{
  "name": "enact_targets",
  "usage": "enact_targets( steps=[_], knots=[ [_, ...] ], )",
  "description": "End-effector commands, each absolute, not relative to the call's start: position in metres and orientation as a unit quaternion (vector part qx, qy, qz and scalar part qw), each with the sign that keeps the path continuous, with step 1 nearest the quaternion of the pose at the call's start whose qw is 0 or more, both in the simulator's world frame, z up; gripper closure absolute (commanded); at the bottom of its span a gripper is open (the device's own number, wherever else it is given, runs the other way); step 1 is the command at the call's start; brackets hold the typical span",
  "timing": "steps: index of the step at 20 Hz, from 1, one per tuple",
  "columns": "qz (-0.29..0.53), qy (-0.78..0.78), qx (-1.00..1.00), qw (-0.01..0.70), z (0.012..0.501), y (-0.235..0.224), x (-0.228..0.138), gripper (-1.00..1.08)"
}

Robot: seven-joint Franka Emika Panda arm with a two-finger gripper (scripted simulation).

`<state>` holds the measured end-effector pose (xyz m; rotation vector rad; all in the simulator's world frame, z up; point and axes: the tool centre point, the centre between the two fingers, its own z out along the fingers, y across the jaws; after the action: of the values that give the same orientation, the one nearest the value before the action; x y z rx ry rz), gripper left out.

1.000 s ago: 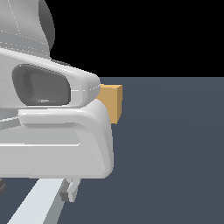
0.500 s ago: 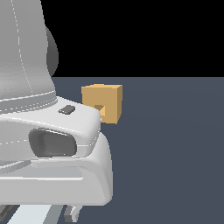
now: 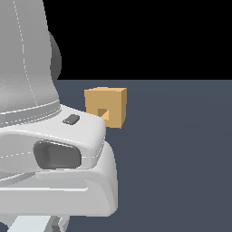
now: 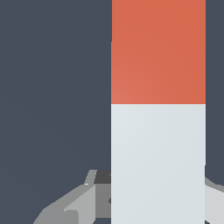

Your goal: Insert the peg into the horizontal hole in a box.

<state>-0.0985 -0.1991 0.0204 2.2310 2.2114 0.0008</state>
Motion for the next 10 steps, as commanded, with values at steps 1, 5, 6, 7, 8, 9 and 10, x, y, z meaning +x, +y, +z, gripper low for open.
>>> enact_targets(
  steps=[1, 5, 6, 7, 8, 9, 10],
  knots=[
    [0.000, 0.704, 0.710, 0.000, 0.0199, -0.1993, -0.0987, 1.08],
    [0.000, 0.704, 0.710, 0.000, 0.0201, -0.1988, -0.0984, 1.08],
    [0.000, 0.704, 0.711, 0.000, 0.0205, -0.1981, -0.0986, 1.08],
    [0.000, 0.703, 0.711, 0.000, 0.0207, -0.1967, -0.0987, 1.08],
    [0.000, 0.703, 0.712, 0.000, 0.0210, -0.1948, -0.0988, 1.08],
    [0.000, 0.702, 0.713, 0.000, 0.0213, -0.1924, -0.0990, 1.08],
    [0.000, 0.701, 0.714, 0.000, 0.0218, -0.1895, -0.0992, 1.08]
  ],
)
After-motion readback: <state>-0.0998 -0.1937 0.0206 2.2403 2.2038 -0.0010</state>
